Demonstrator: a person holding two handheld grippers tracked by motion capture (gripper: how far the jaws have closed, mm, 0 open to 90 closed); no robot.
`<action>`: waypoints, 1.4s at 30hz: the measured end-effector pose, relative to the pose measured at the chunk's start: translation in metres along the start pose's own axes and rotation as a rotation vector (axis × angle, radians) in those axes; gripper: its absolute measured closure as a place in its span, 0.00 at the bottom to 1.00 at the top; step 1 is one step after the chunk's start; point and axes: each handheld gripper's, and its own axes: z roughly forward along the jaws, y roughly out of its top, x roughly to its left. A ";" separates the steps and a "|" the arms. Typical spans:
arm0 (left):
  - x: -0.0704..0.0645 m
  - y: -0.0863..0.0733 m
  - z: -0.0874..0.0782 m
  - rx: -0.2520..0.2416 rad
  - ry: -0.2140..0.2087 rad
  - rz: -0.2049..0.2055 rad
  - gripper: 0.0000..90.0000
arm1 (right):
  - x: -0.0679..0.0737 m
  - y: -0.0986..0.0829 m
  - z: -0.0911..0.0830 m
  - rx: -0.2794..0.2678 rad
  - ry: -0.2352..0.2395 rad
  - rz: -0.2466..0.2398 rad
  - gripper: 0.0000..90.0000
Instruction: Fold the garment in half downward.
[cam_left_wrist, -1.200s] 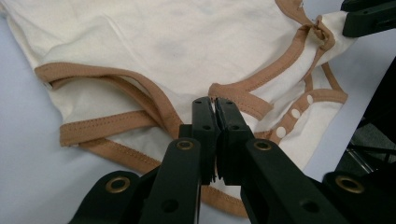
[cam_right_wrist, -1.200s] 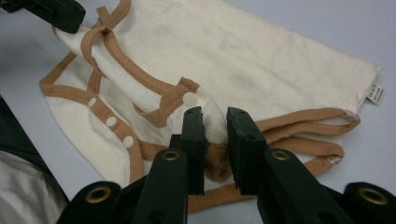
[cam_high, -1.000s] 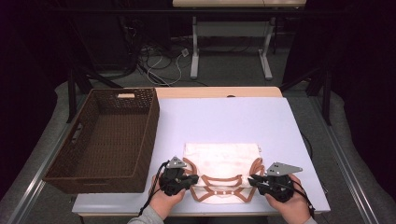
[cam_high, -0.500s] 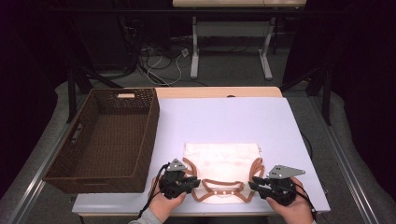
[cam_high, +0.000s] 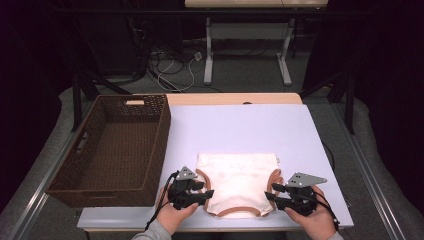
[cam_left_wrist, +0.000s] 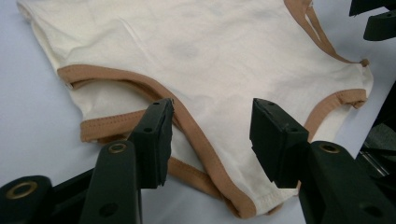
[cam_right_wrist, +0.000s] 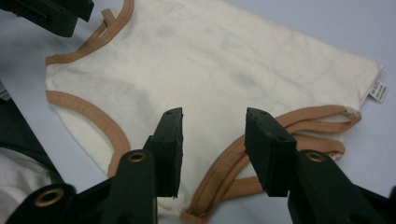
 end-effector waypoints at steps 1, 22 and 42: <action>0.001 0.001 0.000 0.001 0.005 0.012 0.52 | 0.000 0.001 0.001 0.004 -0.002 -0.002 0.61; 0.029 0.035 0.006 -0.018 0.050 -0.035 0.40 | -0.020 0.027 0.018 0.023 0.012 -0.041 0.50; 0.040 0.072 0.009 -0.044 0.024 -0.038 0.37 | -0.045 0.066 0.021 0.024 -0.039 -0.070 0.45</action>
